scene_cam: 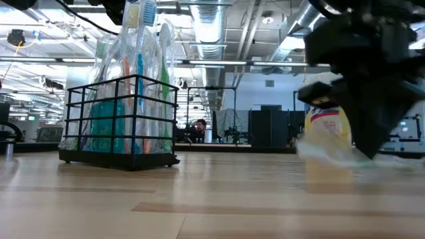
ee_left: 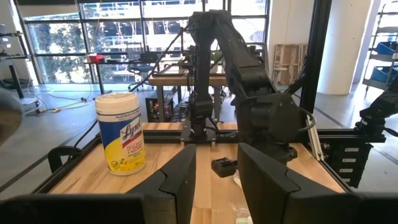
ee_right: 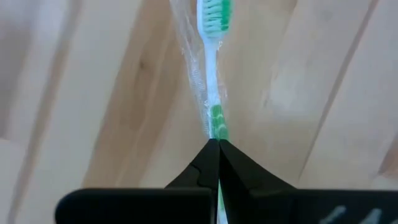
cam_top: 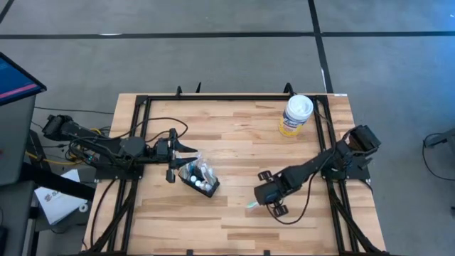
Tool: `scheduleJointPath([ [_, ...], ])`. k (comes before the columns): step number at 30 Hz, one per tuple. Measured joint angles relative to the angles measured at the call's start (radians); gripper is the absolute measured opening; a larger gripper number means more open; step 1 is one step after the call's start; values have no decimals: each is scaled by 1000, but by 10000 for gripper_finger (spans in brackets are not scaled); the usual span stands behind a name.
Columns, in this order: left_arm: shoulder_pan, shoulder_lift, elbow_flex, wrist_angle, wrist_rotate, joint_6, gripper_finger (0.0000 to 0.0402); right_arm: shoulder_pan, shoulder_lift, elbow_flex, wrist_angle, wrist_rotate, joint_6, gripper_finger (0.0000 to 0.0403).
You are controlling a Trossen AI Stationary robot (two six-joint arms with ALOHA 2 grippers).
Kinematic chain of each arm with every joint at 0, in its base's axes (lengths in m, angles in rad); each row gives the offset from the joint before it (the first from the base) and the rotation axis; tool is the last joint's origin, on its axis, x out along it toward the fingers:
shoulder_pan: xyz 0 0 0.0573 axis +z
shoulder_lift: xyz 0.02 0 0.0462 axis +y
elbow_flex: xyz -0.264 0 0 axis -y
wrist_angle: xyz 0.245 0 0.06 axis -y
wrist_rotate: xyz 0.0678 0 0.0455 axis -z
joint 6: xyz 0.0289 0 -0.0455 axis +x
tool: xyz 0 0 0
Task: Pick & Place toothbrushing station
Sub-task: Put the green toothbrush into the left compartment of the wire organizer
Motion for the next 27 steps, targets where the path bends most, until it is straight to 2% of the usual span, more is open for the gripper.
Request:
scheduleJointPath([
  [9,0,0,0,0,0,0,112,-13,-3,119,-2,7,-100,0],
  [27,0,0,0,0,0,0,112,-57,-3,289,12,56,-175,0],
])
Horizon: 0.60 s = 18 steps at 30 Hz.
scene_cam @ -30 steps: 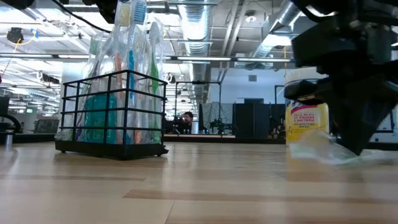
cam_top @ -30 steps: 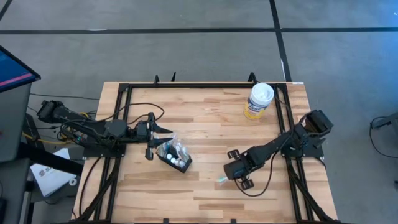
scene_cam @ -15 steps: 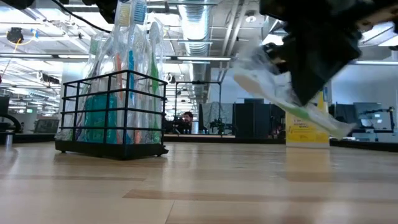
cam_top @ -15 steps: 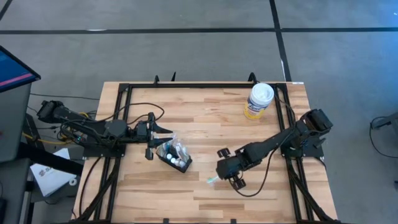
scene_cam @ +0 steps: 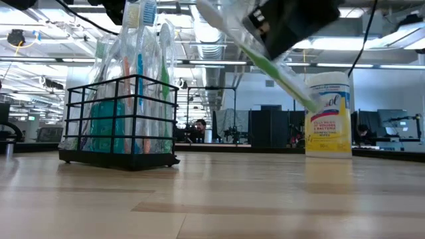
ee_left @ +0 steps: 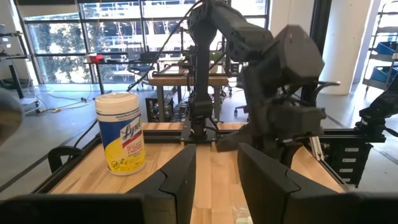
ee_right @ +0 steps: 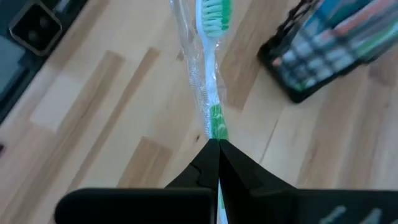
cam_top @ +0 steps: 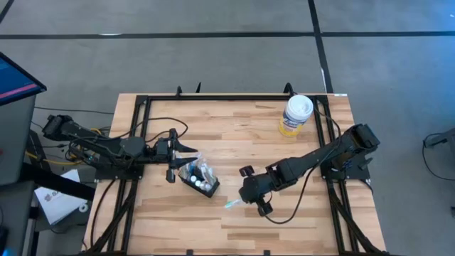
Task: Pick & Place toothbrushing station
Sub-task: Put the green toothbrush into the left compartment of the wire organizer
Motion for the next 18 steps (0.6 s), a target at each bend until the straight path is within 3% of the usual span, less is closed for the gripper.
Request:
scheduleJointPath([
  [18,0,0,0,1,0,0,112,-37,-1,221,5,83,-72,0],
])
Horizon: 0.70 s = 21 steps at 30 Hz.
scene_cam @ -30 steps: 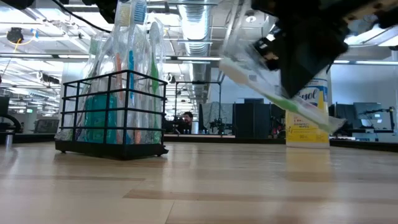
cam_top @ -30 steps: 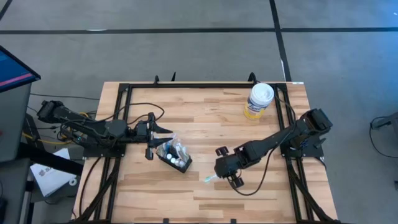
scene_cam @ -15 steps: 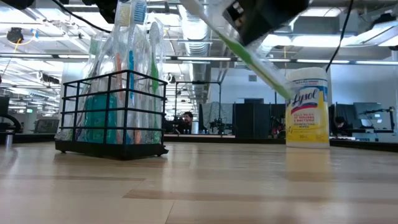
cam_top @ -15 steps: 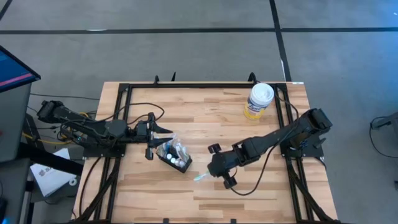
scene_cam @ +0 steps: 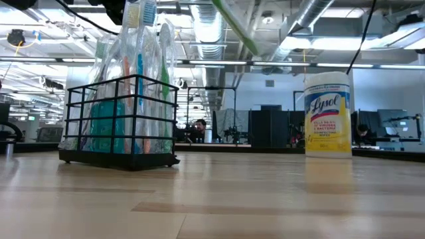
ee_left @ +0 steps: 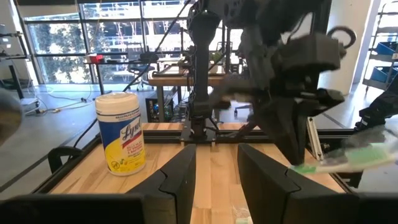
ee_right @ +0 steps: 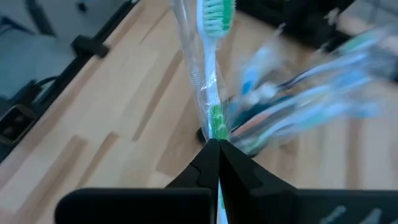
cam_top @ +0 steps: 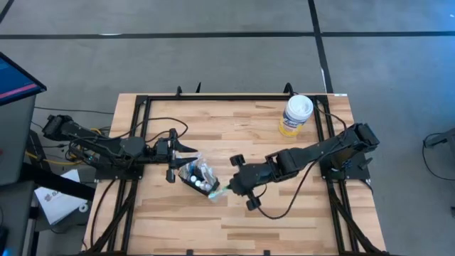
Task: Pick & Place toothbrushing station
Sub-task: Put the green toothbrush into the left compartment of the wire organizer
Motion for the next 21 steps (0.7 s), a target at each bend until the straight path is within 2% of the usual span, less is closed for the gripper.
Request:
scheduleJointPath([
  [7,0,0,0,2,0,51,112,-29,0,59,57,63,-11,0],
  [21,0,0,0,7,0,52,112,-90,0,69,239,67,-104,0],
])
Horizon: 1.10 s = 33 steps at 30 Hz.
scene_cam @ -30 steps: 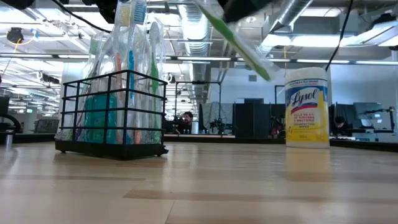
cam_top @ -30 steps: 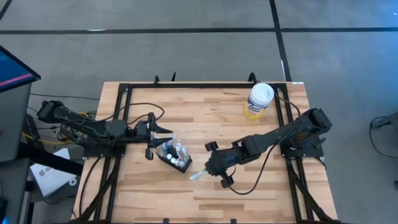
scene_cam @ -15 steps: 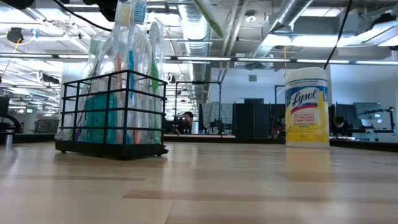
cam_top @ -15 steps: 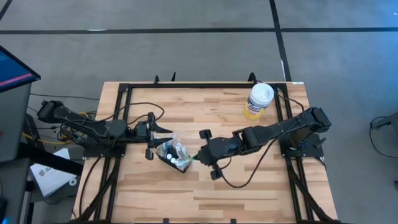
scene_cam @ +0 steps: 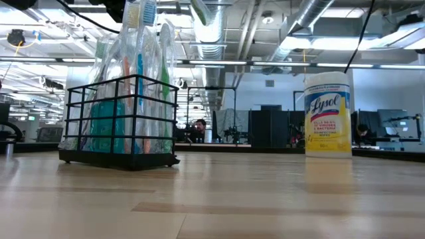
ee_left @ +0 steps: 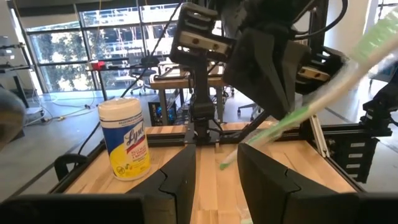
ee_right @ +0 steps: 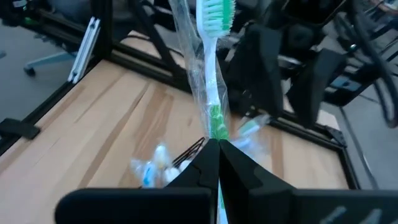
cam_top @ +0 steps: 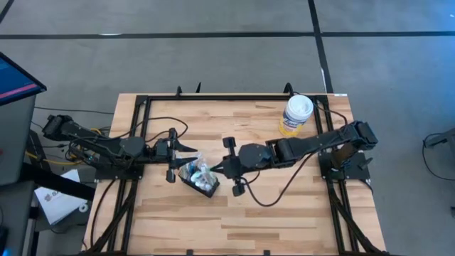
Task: Pick & Place toothbrushing station
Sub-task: Put the green toothbrush into the left compartment of the wire organizer
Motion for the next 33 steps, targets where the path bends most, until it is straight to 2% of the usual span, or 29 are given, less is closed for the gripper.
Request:
scheduleJointPath([
  [20,0,0,0,35,0,0,112,-54,0,0,132,0,-33,0],
  [25,0,0,0,70,-1,52,112,-74,0,0,156,0,-33,0],
  [33,0,0,0,91,-51,69,112,-92,0,0,180,0,-47,0],
])
